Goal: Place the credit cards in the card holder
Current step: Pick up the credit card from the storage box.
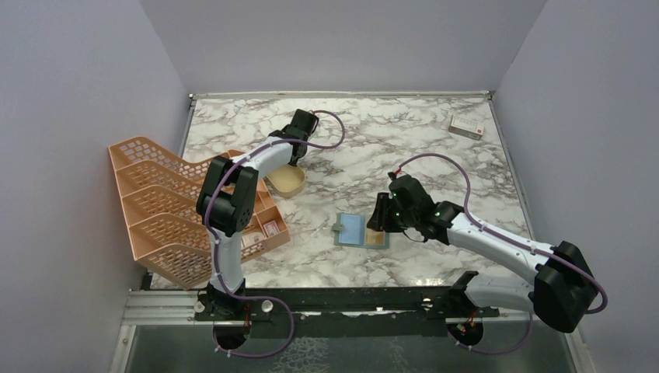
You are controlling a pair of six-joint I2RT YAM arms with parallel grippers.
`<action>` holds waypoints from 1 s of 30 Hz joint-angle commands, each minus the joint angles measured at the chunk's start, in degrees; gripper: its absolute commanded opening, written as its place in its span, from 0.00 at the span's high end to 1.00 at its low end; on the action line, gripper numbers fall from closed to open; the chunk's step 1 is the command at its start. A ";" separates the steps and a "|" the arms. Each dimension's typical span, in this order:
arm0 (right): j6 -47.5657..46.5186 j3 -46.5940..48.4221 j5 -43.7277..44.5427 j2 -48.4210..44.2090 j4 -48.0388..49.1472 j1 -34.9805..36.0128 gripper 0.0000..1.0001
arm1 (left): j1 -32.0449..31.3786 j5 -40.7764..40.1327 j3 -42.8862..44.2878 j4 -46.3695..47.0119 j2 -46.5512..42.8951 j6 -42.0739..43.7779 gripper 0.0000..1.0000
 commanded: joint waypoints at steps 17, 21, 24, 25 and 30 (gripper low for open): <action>0.95 -1.09 1.80 -2.87 -0.62 0.30 0.64 | -0.27 -1.87 4.14 -4.65 -1.07 -1.84 0.87; 0.68 -0.44 2.95 -3.68 -1.70 0.36 0.64 | -0.61 -0.02 5.65 -7.94 -2.20 -4.37 0.90; 0.57 -0.47 2.78 -4.53 -1.70 0.37 0.64 | -0.92 2.72 6.65 -10.68 -3.49 -6.34 0.98; 0.56 -0.50 2.52 -4.74 -1.65 0.37 0.64 | -0.95 4.54 7.00 -11.41 -4.04 -7.17 1.00; 0.54 -0.33 1.16 -5.41 -1.64 0.37 0.64 | -0.95 12.35 6.96 -13.30 -8.23 -11.46 1.00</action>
